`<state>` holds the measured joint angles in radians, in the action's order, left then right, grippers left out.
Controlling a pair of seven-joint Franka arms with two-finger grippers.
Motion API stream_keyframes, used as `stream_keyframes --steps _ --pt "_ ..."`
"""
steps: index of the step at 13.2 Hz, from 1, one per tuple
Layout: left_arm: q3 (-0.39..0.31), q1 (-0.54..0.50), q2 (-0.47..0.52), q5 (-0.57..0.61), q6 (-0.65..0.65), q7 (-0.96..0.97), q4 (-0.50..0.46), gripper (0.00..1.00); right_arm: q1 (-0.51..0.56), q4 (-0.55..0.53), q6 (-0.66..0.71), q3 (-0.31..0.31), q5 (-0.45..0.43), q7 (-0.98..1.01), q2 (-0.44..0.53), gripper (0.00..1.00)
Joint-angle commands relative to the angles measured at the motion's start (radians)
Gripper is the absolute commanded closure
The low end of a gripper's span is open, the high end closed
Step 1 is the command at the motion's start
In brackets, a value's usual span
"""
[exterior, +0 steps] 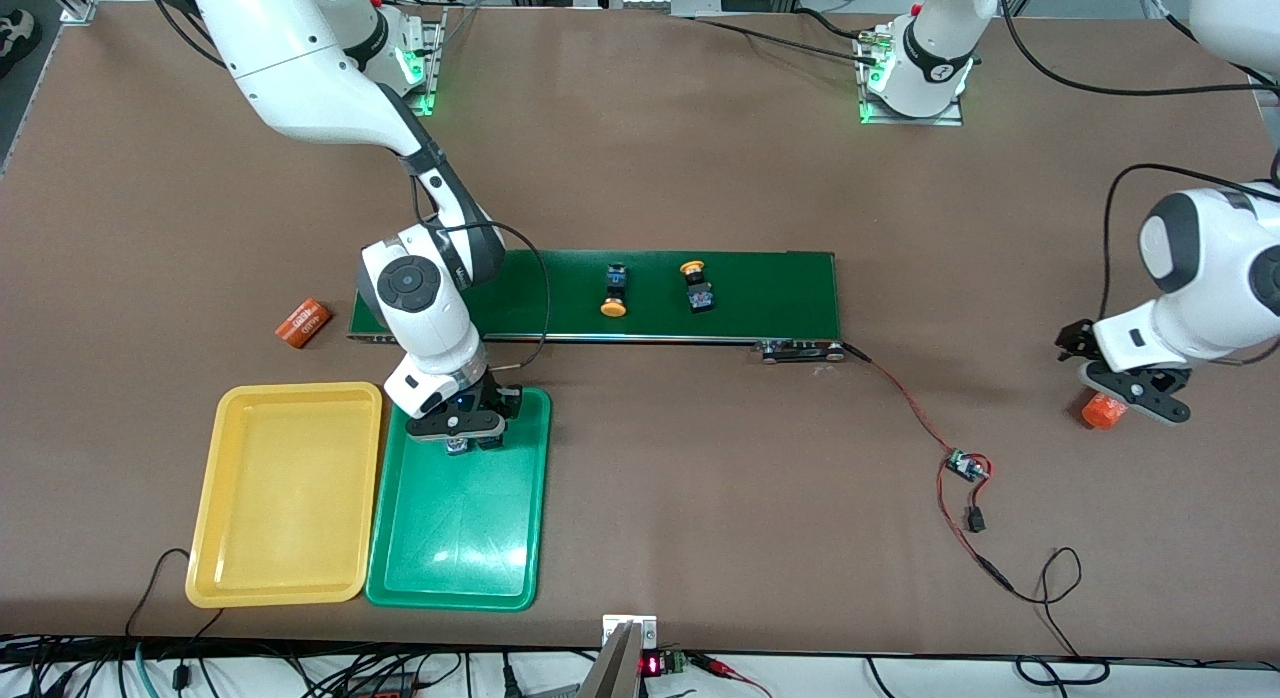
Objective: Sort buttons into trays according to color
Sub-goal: 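Drop the green button into the green tray while the left gripper grasps cylinder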
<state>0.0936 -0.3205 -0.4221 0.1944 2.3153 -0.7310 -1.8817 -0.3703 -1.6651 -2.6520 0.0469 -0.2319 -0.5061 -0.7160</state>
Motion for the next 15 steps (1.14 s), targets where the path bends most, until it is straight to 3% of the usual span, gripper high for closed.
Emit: stream_keyframes --steps 1,3,6,8,10,11,13,14,15 --pt "0.011 -0.046 -0.101 0.011 -0.004 -0.135 0.096 0.00 0.001 0.018 -0.006 0.002 -0.003 0.012 -0.002 0.31" --pt "0.002 -0.074 -0.144 0.010 0.071 -0.174 0.096 0.00 0.002 0.018 -0.008 0.002 0.002 0.011 0.000 0.08" --pt "0.000 -0.109 -0.193 -0.010 0.145 -0.258 0.099 0.00 -0.009 -0.001 0.006 0.002 0.005 0.003 0.035 0.00" --pt "0.000 -0.109 -0.224 -0.035 0.213 -0.266 0.099 0.00 -0.009 -0.095 0.018 0.004 0.005 0.001 0.105 0.00" --pt "-0.011 -0.109 -0.251 -0.073 0.214 -0.263 0.099 0.00 -0.006 -0.171 0.117 0.010 0.005 -0.002 0.189 0.00" --pt "-0.024 -0.109 -0.268 -0.113 0.216 -0.259 0.099 0.06 -0.006 -0.189 0.200 0.014 0.005 -0.024 0.229 0.00" --pt "-0.026 -0.108 -0.262 -0.145 0.214 -0.263 0.099 0.52 -0.006 -0.206 0.315 0.072 0.060 -0.090 0.282 0.00" --pt "-0.026 -0.107 -0.253 -0.141 0.213 -0.268 0.101 0.68 -0.006 -0.223 0.342 0.089 0.095 -0.119 0.306 0.00" --pt "-0.026 -0.111 -0.236 -0.138 0.204 -0.283 0.099 0.77 -0.006 -0.240 0.372 0.112 0.109 -0.140 0.332 0.00"
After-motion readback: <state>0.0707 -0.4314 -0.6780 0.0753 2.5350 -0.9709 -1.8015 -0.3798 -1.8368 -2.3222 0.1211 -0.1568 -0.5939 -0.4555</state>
